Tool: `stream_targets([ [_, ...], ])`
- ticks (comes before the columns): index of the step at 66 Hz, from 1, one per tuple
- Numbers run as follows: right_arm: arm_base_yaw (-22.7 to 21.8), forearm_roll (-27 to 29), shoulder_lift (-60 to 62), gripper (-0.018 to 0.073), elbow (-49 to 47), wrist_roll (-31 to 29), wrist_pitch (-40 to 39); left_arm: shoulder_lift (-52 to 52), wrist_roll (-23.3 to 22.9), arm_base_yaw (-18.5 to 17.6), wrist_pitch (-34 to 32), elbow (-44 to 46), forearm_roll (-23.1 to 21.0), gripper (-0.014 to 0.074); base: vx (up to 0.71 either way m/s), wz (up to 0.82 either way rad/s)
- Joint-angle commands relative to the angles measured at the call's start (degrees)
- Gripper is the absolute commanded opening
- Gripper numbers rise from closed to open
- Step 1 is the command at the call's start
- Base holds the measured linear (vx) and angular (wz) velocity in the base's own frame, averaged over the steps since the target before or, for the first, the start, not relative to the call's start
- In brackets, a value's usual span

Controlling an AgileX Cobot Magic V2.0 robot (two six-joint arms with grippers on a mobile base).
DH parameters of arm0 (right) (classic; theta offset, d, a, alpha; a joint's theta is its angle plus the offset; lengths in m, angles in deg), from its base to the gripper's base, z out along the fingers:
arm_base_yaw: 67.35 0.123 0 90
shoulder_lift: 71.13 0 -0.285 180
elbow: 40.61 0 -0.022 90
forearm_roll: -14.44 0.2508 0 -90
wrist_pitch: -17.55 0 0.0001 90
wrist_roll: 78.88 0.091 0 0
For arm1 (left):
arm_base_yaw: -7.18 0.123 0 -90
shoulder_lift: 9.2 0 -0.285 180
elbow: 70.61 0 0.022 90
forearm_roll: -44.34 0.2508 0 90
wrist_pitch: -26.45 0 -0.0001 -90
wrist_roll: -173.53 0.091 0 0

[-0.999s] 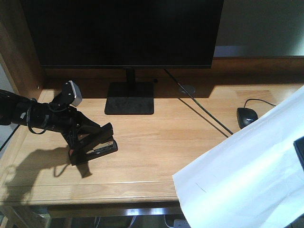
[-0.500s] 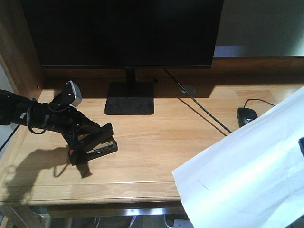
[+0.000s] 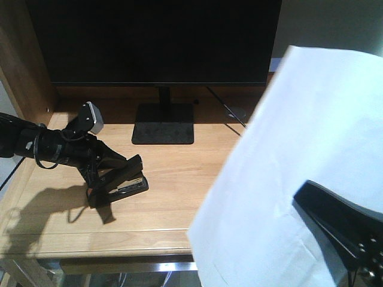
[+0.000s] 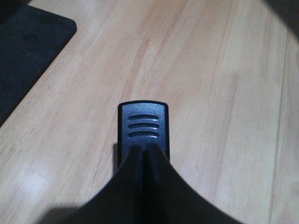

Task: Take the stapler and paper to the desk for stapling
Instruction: 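Bring the white paper down toward the stapler with the right gripper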

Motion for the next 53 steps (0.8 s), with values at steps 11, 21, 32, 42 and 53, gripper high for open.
stream_targets([
  [11, 0.0, -4.5, -10.6, -0.0005, -7.6, 0.9, -2.3, -3.1, -0.6, -0.3, 2.0, 1.3, -2.7, -0.0006, 0.0, 0.0],
  [21, 0.0, -5.3, -19.5, -0.0005, -9.4, 0.6, -4.4, -3.1, -0.6, -0.3, 2.0, 1.3, -2.7, -0.0006, 0.0, 0.0],
  [32, 3.3, -5.5, -31.4, -0.0005, -11.5, -2.2, -6.5, -3.1, -0.6, -0.3, 2.0, 1.3, -2.7, -0.0006, 0.0, 0.0],
  [42, 10.3, -2.6, -40.3, -0.0005, -14.2, -6.8, -8.0, -3.1, -0.6, -0.3, 2.0, 1.3, -2.7, -0.0006, 0.0, 0.0],
  [53, 15.6, 5.9, -48.6, -0.0005, -17.5, -11.7, -8.8, -3.1, -0.6, -0.3, 2.0, 1.3, -2.7, -0.0006, 0.0, 0.0],
])
